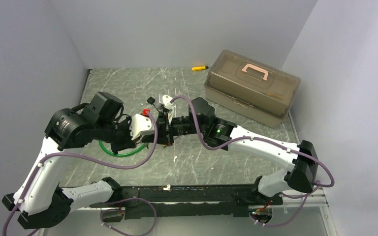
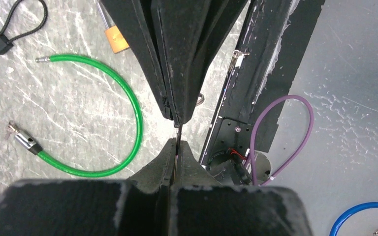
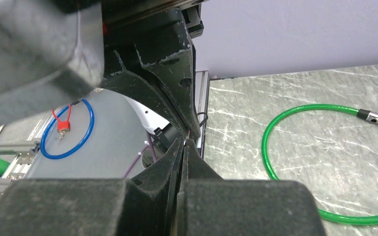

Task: Unlock with the key
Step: Pick up the key from the center of the board.

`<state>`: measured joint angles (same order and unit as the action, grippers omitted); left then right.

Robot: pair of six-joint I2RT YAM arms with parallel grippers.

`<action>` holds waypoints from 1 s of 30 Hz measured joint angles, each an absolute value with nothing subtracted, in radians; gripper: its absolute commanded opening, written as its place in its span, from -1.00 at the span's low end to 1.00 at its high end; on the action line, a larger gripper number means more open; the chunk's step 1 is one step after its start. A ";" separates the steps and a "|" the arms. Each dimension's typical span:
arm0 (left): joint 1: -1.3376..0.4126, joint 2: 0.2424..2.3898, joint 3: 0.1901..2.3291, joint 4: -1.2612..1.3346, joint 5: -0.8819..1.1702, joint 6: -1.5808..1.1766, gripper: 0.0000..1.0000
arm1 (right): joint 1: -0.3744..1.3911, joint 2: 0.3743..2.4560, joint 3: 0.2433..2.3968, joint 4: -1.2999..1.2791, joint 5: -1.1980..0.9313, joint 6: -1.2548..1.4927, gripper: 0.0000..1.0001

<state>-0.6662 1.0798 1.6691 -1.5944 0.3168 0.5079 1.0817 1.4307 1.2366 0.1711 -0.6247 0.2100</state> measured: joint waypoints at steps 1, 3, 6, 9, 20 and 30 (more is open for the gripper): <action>-0.666 1.079 1.676 -1.594 0.322 0.508 -1.00 | 1.082 1.423 1.228 0.183 -0.621 0.214 -1.00; -0.665 1.078 1.681 -1.594 0.336 0.508 -1.00 | 1.083 1.412 1.215 0.200 -0.614 0.224 -1.00; -0.660 1.078 1.681 -1.594 0.350 0.508 -1.00 | 1.084 1.408 1.209 0.207 -0.610 0.232 -1.00; -0.653 1.078 1.682 -1.594 0.358 0.508 -1.00 | 1.084 1.407 1.209 0.209 -0.610 0.233 -1.00; -0.638 1.071 1.676 -1.589 0.409 0.509 -1.00 | 1.089 1.406 1.209 0.137 -0.575 0.205 -0.01; -0.638 1.065 1.647 -1.591 0.420 0.510 -1.00 | 1.079 1.444 1.364 0.014 -0.564 0.137 0.17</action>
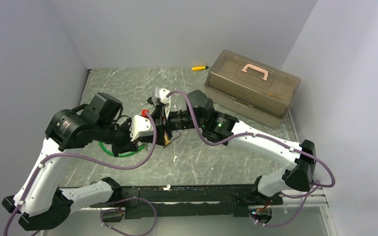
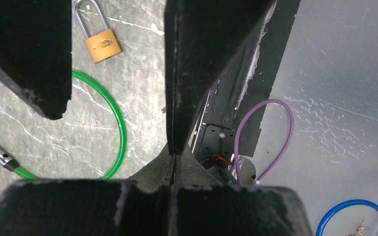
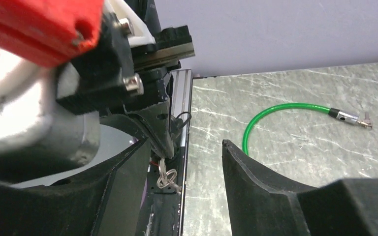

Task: Unlock with the key
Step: Pick up the key from the center of the board.

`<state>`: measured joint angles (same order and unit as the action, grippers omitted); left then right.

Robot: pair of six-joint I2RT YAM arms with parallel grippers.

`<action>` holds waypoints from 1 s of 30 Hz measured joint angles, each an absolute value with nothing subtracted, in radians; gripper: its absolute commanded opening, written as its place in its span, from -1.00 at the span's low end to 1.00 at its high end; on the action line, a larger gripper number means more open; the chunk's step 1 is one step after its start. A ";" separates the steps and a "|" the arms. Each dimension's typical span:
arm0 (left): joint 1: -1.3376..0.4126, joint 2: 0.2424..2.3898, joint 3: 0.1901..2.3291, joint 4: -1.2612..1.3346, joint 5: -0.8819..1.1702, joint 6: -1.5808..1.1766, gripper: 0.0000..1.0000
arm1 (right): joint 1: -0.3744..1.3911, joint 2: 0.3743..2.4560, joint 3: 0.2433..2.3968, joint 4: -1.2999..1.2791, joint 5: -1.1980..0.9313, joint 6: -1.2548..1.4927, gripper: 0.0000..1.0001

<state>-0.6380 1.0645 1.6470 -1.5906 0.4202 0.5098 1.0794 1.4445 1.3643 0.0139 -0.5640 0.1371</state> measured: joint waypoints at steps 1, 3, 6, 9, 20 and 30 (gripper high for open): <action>-0.638 1.064 1.644 -1.591 0.420 0.510 -1.00 | 1.078 1.448 1.377 0.007 -0.569 0.134 0.18; -0.638 1.063 1.644 -1.591 0.420 0.510 -1.00 | 1.076 1.455 1.383 0.001 -0.579 0.131 0.19; -0.638 1.059 1.644 -1.592 0.419 0.511 -1.00 | 1.075 1.472 1.382 -0.008 -0.595 0.133 0.21; -0.638 1.053 1.644 -1.592 0.419 0.511 -1.00 | 1.073 1.490 1.382 -0.015 -0.612 0.136 0.19; -0.636 1.051 1.644 -1.592 0.397 0.511 -1.00 | 1.077 1.500 1.381 -0.033 -0.642 0.149 -0.35; -0.636 1.052 1.644 -1.591 0.393 0.511 -1.00 | 1.077 1.500 1.381 -0.103 -0.664 0.124 -0.99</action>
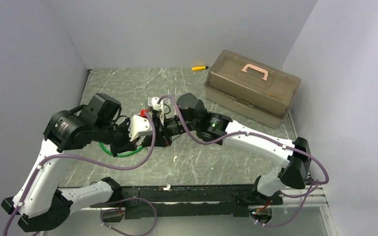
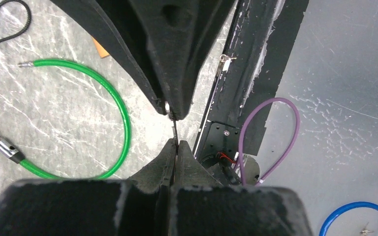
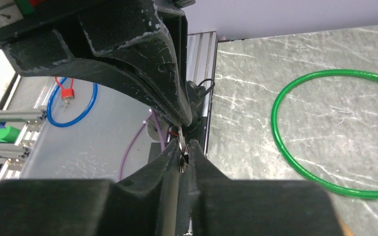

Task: Unlock with the key
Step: Pick up the key from the center of the board.

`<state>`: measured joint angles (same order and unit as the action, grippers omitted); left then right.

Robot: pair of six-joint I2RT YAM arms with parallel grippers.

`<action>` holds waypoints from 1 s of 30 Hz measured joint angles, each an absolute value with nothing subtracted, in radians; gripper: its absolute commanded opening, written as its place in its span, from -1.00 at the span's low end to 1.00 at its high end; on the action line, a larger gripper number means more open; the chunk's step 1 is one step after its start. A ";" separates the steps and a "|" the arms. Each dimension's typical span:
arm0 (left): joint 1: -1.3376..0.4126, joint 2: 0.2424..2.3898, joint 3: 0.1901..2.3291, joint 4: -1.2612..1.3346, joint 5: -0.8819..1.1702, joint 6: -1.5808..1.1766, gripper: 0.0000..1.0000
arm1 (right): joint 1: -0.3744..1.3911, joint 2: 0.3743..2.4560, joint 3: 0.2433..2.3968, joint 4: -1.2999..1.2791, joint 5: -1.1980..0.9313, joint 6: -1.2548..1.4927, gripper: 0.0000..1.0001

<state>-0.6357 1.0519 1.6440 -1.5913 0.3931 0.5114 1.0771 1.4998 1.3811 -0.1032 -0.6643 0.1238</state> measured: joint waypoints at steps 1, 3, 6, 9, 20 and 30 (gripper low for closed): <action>-0.635 1.053 1.644 -1.591 0.392 0.511 -1.00 | 1.077 1.499 1.381 -0.105 -0.665 0.122 -1.00; -0.635 1.056 1.644 -1.593 0.393 0.511 -1.00 | 1.077 1.499 1.381 -0.106 -0.662 0.122 -1.00; -0.634 1.058 1.644 -1.592 0.393 0.510 -1.00 | 1.077 1.496 1.374 -0.101 -0.658 0.122 -1.00; -0.635 1.058 1.645 -1.589 0.397 0.509 -1.00 | 1.078 1.477 1.342 -0.068 -0.649 0.123 -1.00; -0.635 1.112 1.695 -1.582 0.414 0.516 0.05 | 1.036 1.329 1.085 0.132 -0.603 0.220 -1.00; -0.597 1.129 1.497 -1.383 0.356 0.657 0.22 | 0.975 1.087 0.849 0.079 -0.472 0.270 -1.00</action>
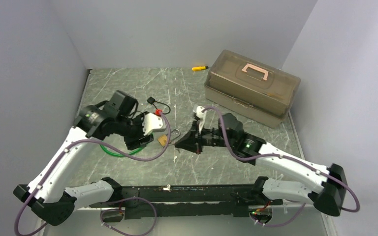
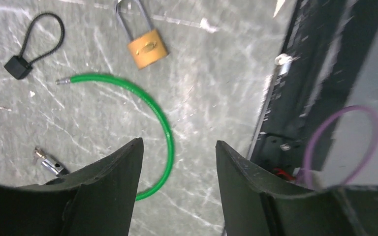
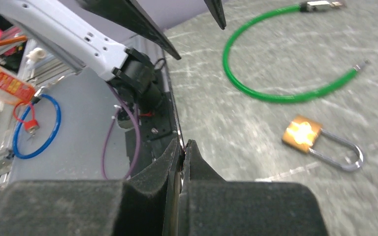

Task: Unlock with the key
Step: Pick up the key from the center of the board, then pick up the lock from the center of the board.

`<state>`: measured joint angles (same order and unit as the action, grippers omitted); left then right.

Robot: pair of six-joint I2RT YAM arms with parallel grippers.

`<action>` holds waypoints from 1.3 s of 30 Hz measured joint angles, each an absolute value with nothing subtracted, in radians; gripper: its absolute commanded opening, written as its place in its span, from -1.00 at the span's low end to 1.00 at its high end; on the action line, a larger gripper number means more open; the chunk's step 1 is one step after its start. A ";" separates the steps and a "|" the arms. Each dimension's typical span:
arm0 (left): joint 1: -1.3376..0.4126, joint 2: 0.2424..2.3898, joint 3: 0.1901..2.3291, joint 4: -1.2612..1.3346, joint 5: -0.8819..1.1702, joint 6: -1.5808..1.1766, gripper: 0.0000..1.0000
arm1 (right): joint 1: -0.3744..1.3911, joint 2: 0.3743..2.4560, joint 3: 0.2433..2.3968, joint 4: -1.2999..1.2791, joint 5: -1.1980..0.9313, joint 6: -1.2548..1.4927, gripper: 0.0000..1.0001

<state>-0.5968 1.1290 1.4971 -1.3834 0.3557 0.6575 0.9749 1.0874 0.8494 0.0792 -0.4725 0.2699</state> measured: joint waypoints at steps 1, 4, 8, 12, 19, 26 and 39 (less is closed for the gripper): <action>-0.587 1.113 1.417 -1.335 0.330 0.690 0.22 | 0.966 1.048 0.821 0.065 -0.456 0.275 -1.00; -0.558 1.128 1.249 -1.201 0.278 0.762 0.20 | 0.946 0.933 0.745 0.019 -0.395 0.299 -1.00; -0.512 1.302 1.172 -0.995 0.216 0.803 0.12 | 0.941 0.784 0.669 -0.049 -0.317 0.345 -1.00; -0.475 1.525 1.208 -0.823 0.191 0.809 0.07 | 0.939 0.694 0.636 -0.101 -0.252 0.390 -1.00; -0.465 1.736 1.226 -0.613 0.105 0.830 0.01 | 0.934 0.661 0.636 -0.150 -0.178 0.417 -1.00; -0.472 1.766 1.167 -0.480 0.073 0.845 -0.03 | 0.928 0.661 0.641 -0.174 -0.156 0.420 -1.00; -0.547 1.713 1.016 -0.439 0.085 0.849 -0.03 | 0.918 0.667 0.691 -0.180 -0.157 0.412 -1.00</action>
